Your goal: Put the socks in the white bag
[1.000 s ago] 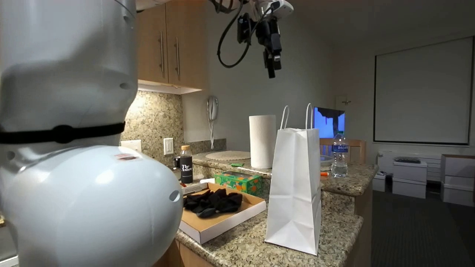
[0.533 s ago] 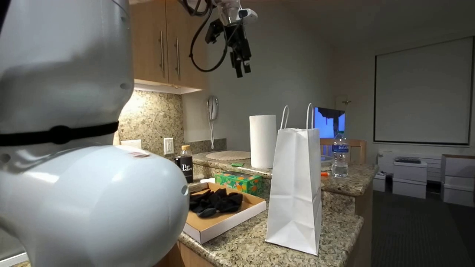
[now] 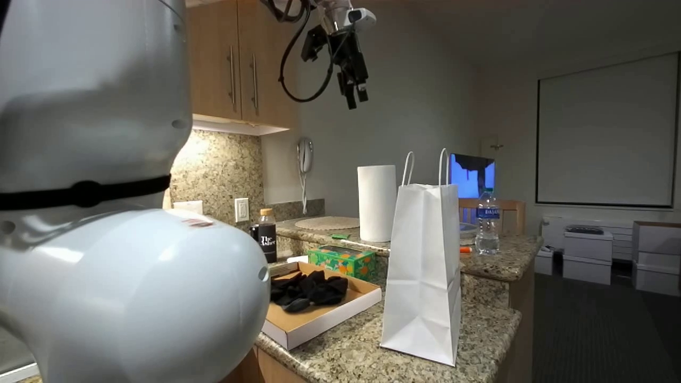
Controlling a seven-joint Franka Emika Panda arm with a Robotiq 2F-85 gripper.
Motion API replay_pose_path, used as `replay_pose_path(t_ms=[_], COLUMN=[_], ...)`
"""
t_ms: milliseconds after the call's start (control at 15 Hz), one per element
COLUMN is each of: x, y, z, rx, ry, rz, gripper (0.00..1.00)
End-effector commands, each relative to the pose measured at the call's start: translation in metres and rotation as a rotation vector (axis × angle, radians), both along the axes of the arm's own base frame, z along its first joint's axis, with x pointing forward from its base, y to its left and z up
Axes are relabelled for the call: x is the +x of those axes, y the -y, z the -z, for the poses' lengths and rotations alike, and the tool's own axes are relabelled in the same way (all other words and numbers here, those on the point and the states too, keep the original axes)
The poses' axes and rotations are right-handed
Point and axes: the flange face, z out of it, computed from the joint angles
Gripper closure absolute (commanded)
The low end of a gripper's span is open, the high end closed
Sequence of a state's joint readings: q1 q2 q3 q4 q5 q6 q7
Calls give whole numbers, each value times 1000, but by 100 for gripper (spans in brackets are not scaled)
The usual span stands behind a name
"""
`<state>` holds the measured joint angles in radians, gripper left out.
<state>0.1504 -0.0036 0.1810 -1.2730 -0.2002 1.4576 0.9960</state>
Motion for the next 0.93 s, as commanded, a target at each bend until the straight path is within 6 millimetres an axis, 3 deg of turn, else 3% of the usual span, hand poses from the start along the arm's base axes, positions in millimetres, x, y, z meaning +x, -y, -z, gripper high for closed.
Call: replay_pose_path(t_ms=[0, 133, 200, 267, 533, 867], x=[-1, -4, -3, -2, -12, -40], y=[7, 18, 13, -5, -63, -135], z=[-8, -20, -17, -4, 41, 126], rx=[-19, -23, -36, -12, 10, -13], ry=[22, 50, 48, 17, -37, -78], rz=[15, 36, 12, -109, -301, -563], gripper=[0, 0, 0, 0, 0, 0])
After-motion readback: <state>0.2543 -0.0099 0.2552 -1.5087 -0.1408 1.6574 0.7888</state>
